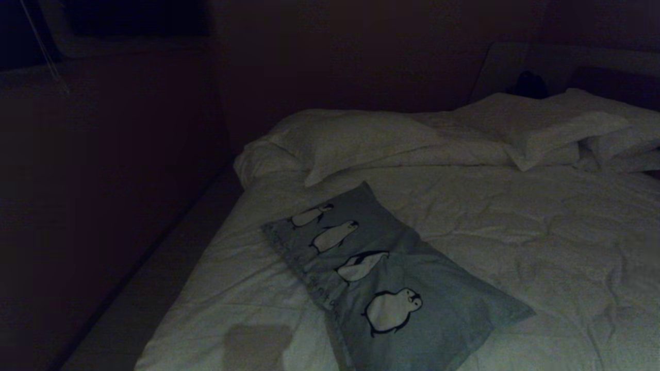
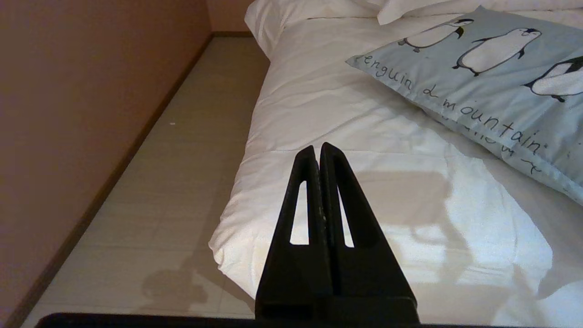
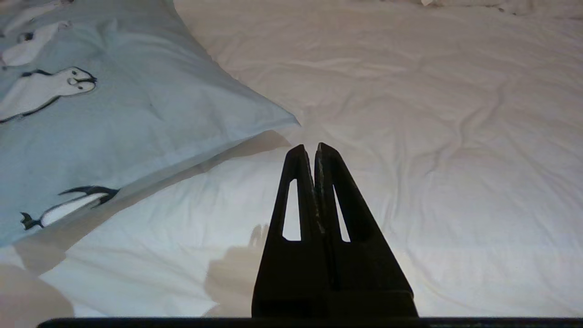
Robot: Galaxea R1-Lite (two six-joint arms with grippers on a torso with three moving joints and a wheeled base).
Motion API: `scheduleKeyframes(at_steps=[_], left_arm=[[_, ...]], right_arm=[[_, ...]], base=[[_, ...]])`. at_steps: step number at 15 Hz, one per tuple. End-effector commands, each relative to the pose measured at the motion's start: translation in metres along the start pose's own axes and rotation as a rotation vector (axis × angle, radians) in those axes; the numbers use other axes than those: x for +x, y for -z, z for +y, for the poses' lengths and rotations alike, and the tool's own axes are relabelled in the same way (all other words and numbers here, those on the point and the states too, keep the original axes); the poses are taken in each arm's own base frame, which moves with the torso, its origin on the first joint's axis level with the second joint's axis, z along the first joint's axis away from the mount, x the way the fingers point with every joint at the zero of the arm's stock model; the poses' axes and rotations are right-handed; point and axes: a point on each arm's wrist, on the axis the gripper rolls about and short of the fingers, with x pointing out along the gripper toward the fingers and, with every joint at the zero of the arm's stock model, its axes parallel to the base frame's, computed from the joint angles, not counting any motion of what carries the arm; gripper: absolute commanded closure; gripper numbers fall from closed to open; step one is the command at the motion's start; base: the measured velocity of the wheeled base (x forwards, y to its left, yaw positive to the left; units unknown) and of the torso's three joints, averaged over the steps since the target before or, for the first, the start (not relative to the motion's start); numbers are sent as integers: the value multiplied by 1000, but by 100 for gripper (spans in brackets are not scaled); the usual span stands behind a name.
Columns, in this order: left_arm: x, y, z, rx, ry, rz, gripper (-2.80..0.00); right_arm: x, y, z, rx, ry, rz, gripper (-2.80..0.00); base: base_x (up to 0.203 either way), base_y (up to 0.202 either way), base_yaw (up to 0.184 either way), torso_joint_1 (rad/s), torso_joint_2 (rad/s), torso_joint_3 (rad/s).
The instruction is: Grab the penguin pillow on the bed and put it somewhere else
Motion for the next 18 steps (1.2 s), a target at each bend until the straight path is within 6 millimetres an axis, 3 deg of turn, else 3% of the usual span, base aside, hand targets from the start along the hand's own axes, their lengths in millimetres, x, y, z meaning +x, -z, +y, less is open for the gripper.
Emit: scheduleKeyframes(at_steps=[1, 18], left_arm=[[0, 0, 0, -1, -1, 0, 0], [0, 0, 0, -1, -1, 0, 0]], right_arm=[[4, 4, 1, 10, -11, -36, 0], [6, 8, 1, 83, -6, -44, 0]], base=[[0, 0, 0, 0, 0, 0], [0, 0, 0, 0, 0, 0]])
